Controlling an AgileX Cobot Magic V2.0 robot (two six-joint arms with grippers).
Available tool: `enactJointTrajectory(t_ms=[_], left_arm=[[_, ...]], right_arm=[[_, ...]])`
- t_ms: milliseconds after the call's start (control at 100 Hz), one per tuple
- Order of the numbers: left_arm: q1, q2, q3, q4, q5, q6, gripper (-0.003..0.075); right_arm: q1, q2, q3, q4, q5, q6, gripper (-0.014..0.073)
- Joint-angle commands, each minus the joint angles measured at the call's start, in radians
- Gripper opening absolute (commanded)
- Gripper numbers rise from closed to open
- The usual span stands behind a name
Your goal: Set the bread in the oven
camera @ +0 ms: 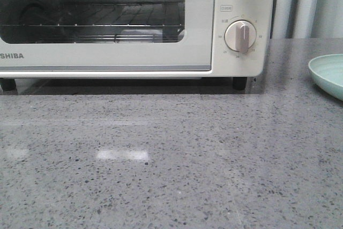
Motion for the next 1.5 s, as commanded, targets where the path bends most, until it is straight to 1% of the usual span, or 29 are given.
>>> enactJointTrajectory(t_ms=[0, 40, 80, 120, 180, 220, 330, 410, 480, 590, 690, 750, 800, 850, 870, 890, 930, 970, 1010, 1060, 1090, 1130, 1190, 1250, 1280, 1340, 1390, 1420, 1490], left_arm=[[-0.009, -0.031, 0.024, 0.053, -0.082, -0.001, -0.0021], [-0.009, -0.031, 0.024, 0.049, -0.118, -0.001, -0.0021], [-0.009, -0.031, 0.024, 0.028, -0.187, -0.008, -0.0021], [-0.009, -0.031, 0.024, -0.031, -0.281, -0.013, -0.0021], [-0.009, -0.031, 0.024, -0.148, -0.359, -0.013, -0.0021], [-0.009, -0.031, 0.024, -0.195, -0.414, -0.013, -0.0021], [-0.009, -0.031, 0.024, -0.216, -0.533, -0.013, -0.0021], [-0.009, -0.031, 0.024, -0.221, -0.589, -0.013, -0.0021], [-0.009, -0.031, 0.024, -0.221, -0.627, -0.013, -0.0021], [-0.009, -0.031, 0.024, -0.236, -0.655, -0.014, -0.0021], [-0.009, -0.031, 0.024, -0.314, -0.642, -0.056, -0.0021], [-0.009, -0.031, 0.024, -0.334, -0.637, -0.060, -0.0021], [-0.009, -0.029, 0.022, -0.334, -0.637, -0.075, -0.0021], [-0.009, -0.029, 0.018, -0.334, -0.637, -0.121, -0.0021], [-0.009, -0.029, 0.016, -0.334, -0.637, -0.147, -0.0021], [-0.009, -0.029, 0.014, -0.334, -0.632, -0.173, -0.0021], [-0.011, -0.029, 0.005, -0.326, -0.619, -0.210, -0.0021], [-0.018, -0.029, -0.017, -0.299, -0.557, -0.220, -0.0021], [-0.028, -0.029, -0.054, -0.251, -0.464, -0.220, -0.0020], [-0.053, -0.029, -0.102, -0.235, -0.385, -0.220, -0.0016], [-0.070, -0.029, -0.128, -0.228, -0.362, -0.213, -0.0006], [-0.098, -0.029, -0.163, -0.205, -0.341, -0.211, 0.0024], [-0.138, -0.029, -0.209, -0.148, -0.341, -0.211, 0.0087], [-0.186, -0.022, -0.242, -0.120, -0.341, -0.211, 0.0183], [-0.206, -0.016, -0.255, -0.118, -0.335, -0.211, 0.0232], [-0.243, 0.004, -0.282, -0.118, -0.324, -0.211, 0.0335], [-0.278, 0.022, -0.304, -0.120, -0.317, -0.211, 0.0383], [-0.294, 0.030, -0.319, -0.120, -0.312, -0.211, 0.0390], [-0.332, 0.057, -0.356, -0.116, -0.304, -0.211, 0.0368]], right_arm=[[0.002, -0.022, 0.014, 0.009, -0.072, -0.005, -0.0076], [0.002, -0.022, 0.014, 0.061, -0.110, 0.005, -0.0076], [0.002, -0.022, 0.014, 0.096, -0.161, 0.005, -0.0076], [0.002, -0.022, 0.014, 0.099, -0.216, 0.005, -0.0076], [0.002, -0.022, 0.014, 0.099, -0.284, 0.005, -0.0076], [0.002, -0.022, 0.014, 0.104, -0.330, 0.016, -0.0076], [0.002, -0.022, 0.014, 0.104, -0.520, 0.019, -0.0076], [0.002, -0.022, 0.014, 0.104, -0.684, 0.019, -0.0076], [0.002, -0.022, 0.014, 0.104, -0.790, 0.019, -0.0076], [0.002, -0.022, 0.014, 0.104, -0.912, 0.019, -0.0076], [0.002, -0.022, 0.012, 0.106, -0.983, 0.019, -0.0076], [0.002, -0.022, 0.002, 0.107, -0.921, 0.019, -0.0076], [0.002, -0.022, -0.012, 0.107, -0.803, 0.019, -0.0076], [0.002, -0.022, -0.028, 0.107, -0.655, 0.019, -0.0076], [0.002, -0.022, -0.036, 0.107, -0.620, 0.022, -0.0076], [0.002, -0.022, -0.044, 0.111, -0.575, 0.044, -0.0076], [0.002, -0.022, -0.059, 0.112, -0.520, 0.143, -0.0076], [0.002, -0.022, -0.074, 0.112, -0.475, 0.207, -0.0075], [0.003, -0.022, -0.091, 0.112, -0.427, 0.209, -0.0066], [0.003, -0.022, -0.117, 0.112, -0.348, 0.209, -0.0032], [0.003, -0.022, -0.133, 0.112, -0.322, 0.209, 0.0008], [0.003, -0.022, -0.147, 0.112, -0.293, 0.208, 0.0062], [0.003, -0.022, -0.172, 0.112, -0.255, 0.200, 0.0181], [0.003, -0.022, -0.197, 0.112, -0.200, 0.200, 0.0290], [0.003, -0.022, -0.208, 0.112, -0.172, 0.200, 0.0320], [0.003, -0.022, -0.229, 0.112, -0.123, 0.200, 0.0334], [0.003, -0.022, -0.247, 0.112, -0.097, 0.195, 0.0318], [0.003, -0.022, -0.261, 0.112, -0.079, 0.184, 0.0311], [0.005, -0.022, -0.300, 0.112, -0.028, 0.136, 0.0291]])
